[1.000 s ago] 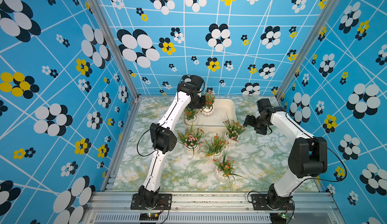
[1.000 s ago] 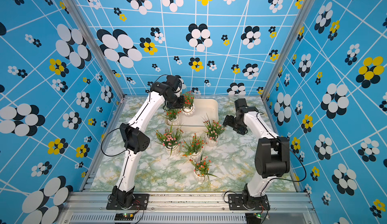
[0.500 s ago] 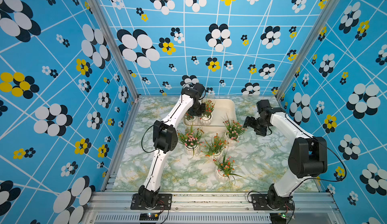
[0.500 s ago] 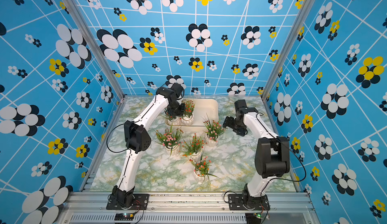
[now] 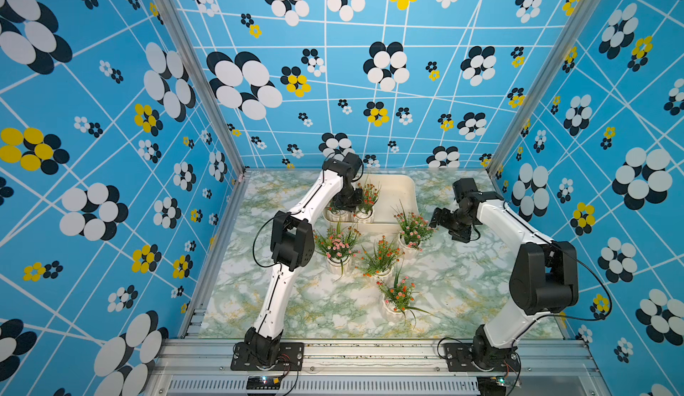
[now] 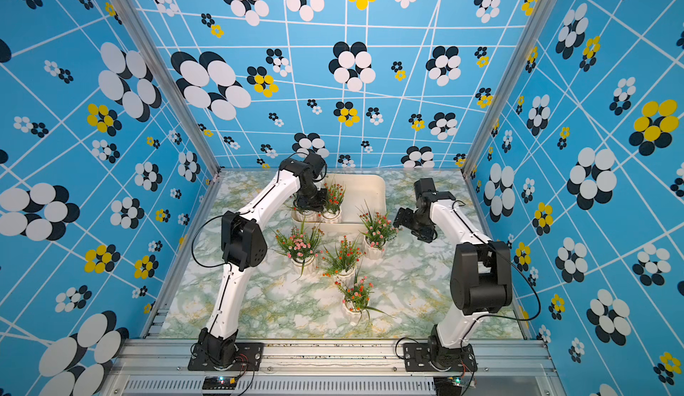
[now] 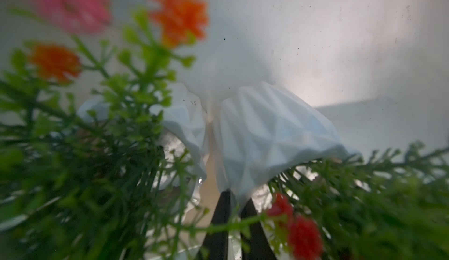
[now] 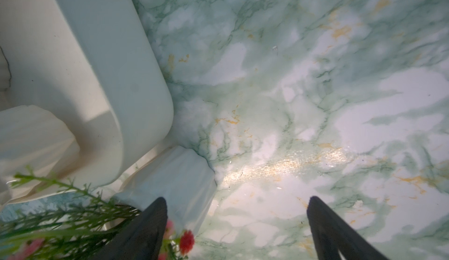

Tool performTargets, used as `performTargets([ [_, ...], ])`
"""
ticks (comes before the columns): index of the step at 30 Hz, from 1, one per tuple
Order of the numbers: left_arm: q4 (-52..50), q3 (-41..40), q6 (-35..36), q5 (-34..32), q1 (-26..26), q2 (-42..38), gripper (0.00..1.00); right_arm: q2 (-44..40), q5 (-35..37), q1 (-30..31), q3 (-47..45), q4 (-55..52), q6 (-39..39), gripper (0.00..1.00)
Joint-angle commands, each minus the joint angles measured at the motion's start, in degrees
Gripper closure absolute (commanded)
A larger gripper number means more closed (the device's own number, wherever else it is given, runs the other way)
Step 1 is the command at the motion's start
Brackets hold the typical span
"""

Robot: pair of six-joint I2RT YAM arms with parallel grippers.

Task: Put the potted gypsophila into the storage box
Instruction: Place the baby's breath potted plant at the storage box.

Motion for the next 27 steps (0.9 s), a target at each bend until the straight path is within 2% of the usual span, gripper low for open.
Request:
performTargets([
  [1,1.44,-0.66,-0.67,1.45,-0.26,-0.94,1.00,-0.22,-0.58,-0.39,-0.69,-0.67,-0.87,0.07],
  [27,-2.29,-0.22,-2.19,-0.56,1.23,1.65,1.00,1.01,-0.91,-0.34,-1.54,-0.59,-1.09,0.07],
])
